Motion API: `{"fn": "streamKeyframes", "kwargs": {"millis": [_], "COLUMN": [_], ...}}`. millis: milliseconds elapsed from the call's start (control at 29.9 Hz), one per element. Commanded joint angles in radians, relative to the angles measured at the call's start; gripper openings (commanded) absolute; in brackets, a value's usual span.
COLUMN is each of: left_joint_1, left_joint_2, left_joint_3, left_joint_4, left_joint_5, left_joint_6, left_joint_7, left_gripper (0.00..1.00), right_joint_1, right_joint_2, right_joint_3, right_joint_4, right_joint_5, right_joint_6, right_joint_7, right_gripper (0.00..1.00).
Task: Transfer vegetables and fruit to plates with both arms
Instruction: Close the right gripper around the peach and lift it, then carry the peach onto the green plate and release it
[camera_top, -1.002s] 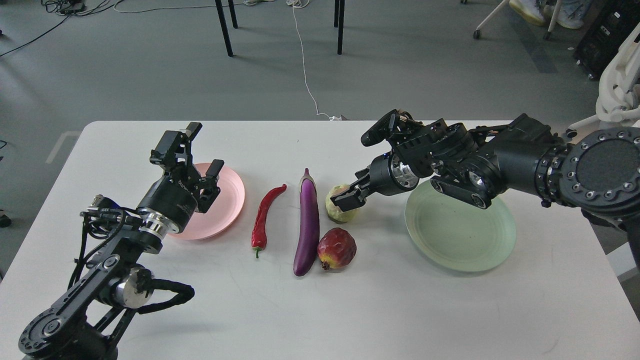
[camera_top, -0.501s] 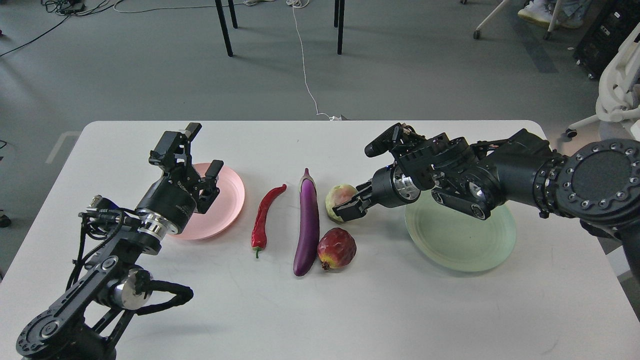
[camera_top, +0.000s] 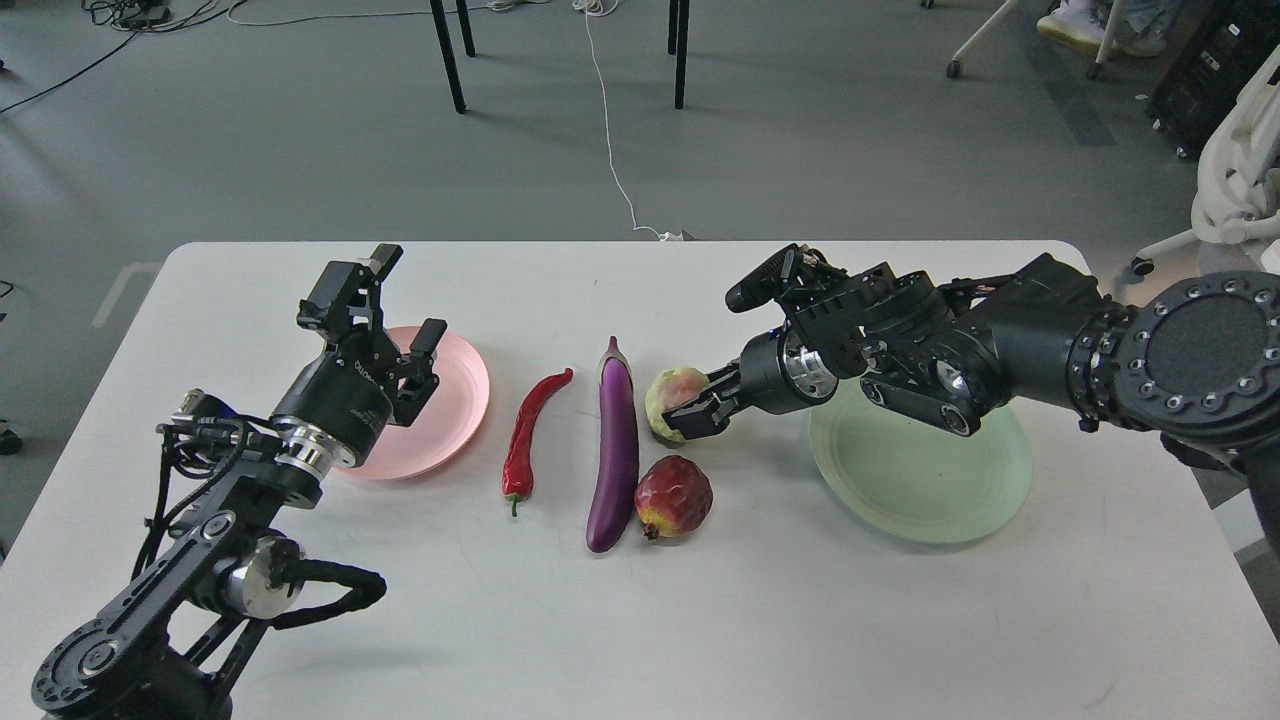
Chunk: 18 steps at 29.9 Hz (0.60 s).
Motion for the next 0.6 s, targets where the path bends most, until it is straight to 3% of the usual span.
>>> {"fn": "streamKeyframes", "kwargs": {"millis": [0, 134, 301, 568], "left_joint_1": [0.0, -0.001, -0.001, -0.001], "left_joint_2": [-0.001, -0.004, -0.009, -0.017], "left_joint_3": [0.002, 0.006, 0.015, 0.017], "left_joint_4": [0.0, 0.0, 0.0, -0.013], "left_joint_5": [0.0, 0.0, 0.002, 0.003], "left_joint_6": [-0.001, -0.001, -0.003, -0.003], "left_joint_7": [0.0, 0.0, 0.0, 0.002], "left_gripper": [1.0, 1.0, 1.0, 1.0], "right_joint_1": [0.091, 0.18, 0.153, 0.033], "right_joint_2": [-0.099, -0.282, -0.454, -0.537], "right_joint_3": [-0.004, -0.043, -0.062, -0.051], "right_joint_4": [0.11, 0.226, 0.234, 0.217], "right_joint_5": [-0.012, -0.108, -0.26, -0.271], "right_joint_6": [0.002, 0.002, 0.001, -0.03], "right_joint_7": [0.0, 0.0, 0.0, 0.0], "right_gripper": [0.45, 0.45, 0.45, 0.47]}}
